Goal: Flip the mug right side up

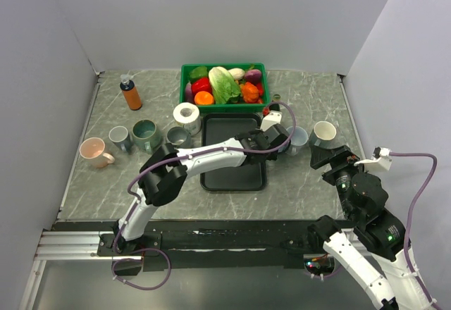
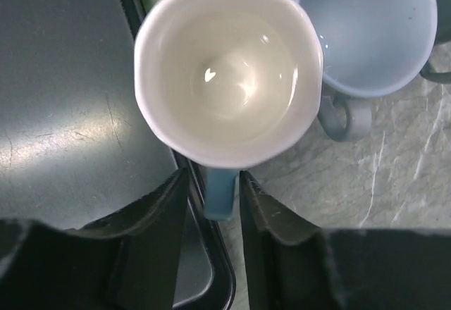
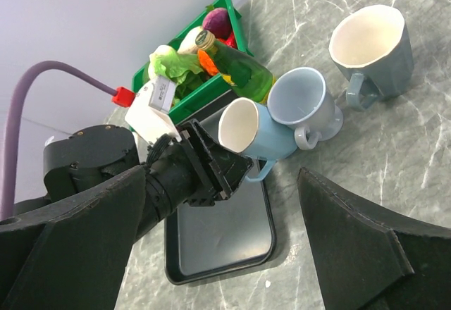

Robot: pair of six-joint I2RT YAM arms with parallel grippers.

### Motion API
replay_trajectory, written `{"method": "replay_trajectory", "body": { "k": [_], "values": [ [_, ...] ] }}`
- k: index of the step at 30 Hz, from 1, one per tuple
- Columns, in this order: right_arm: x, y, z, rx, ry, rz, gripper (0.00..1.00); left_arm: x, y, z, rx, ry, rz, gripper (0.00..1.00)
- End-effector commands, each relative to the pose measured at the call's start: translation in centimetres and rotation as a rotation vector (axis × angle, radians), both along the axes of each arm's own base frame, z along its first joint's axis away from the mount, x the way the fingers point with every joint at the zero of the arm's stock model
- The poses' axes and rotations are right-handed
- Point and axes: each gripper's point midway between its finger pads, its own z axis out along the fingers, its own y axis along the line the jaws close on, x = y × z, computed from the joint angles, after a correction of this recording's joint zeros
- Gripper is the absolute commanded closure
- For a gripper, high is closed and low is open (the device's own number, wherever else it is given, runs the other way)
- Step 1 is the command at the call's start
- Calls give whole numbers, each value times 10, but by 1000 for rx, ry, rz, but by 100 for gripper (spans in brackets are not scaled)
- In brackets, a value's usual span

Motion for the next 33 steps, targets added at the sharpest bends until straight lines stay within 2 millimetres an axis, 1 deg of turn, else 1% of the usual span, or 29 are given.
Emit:
{"method": "replay_trajectory", "body": {
  "k": [1, 3, 4, 7, 10, 14, 15, 17, 18, 19, 20, 21, 23, 25, 26, 28, 29, 30, 31, 32, 33],
  "values": [
    [4, 1, 9, 2, -23, 0, 6, -4, -10, 0, -41, 15, -26, 64],
    [4, 1, 9, 2, -24, 0, 6, -5, -11, -1, -40, 19, -30, 70],
    [3, 1, 10, 3, -27, 0, 6, -5, -10, 0, -37, 20, -28, 77],
    [4, 2, 9, 2, -24, 1, 6, -2, -6, 5, -30, 5, -6, 88],
    [5, 3, 8, 2, -22, 4, 6, -1, -2, 14, -26, -15, 6, 91],
    [5, 3, 9, 1, -24, 8, 6, 2, 2, 26, -8, -53, 23, 92],
    [5, 3, 10, 2, -25, 6, 6, -1, 0, 30, 3, -63, 18, 92],
    [5, 3, 10, 4, -29, 6, 6, 1, 2, 30, 46, -92, 27, 90],
    [5, 3, 10, 4, -29, 5, 6, -2, -1, 36, 58, -99, 19, 90],
    [5, 4, 10, 4, -27, 9, 6, -2, -1, 36, 80, -110, 12, 90],
    [5, 4, 10, 5, -28, 9, 6, -1, 0, 32, 103, -114, 16, 90],
    [5, 4, 10, 4, -27, 8, 6, -1, -2, 38, 111, -129, 20, 89],
    [5, 4, 10, 4, -27, 9, 6, -1, -2, 37, 133, -140, 11, 88],
    [5, 3, 11, 2, -29, 5, 6, -2, -5, 39, 127, -148, -10, 85],
    [5, 3, 12, 3, -31, 3, 6, -4, -6, 37, 132, -149, -16, 83],
    [5, 2, 13, 1, -33, -1, 6, -4, -6, 34, 130, -144, -22, 76],
    [5, 1, 14, 0, -36, 0, 6, -6, -6, 29, 136, -138, -27, 71],
    [5, 1, 14, -1, -36, -2, 6, -8, -7, 27, 132, -130, -33, 64],
    [5, 1, 15, -2, -37, -1, 6, -9, -7, 27, 124, -126, -38, 60],
    [5, 1, 15, -4, -37, -3, 6, -10, -6, 22, 130, -119, -41, 55],
    [5, 0, 15, -5, -39, -4, 6, -12, -6, 21, 124, -114, -44, 47]
  ]
}}
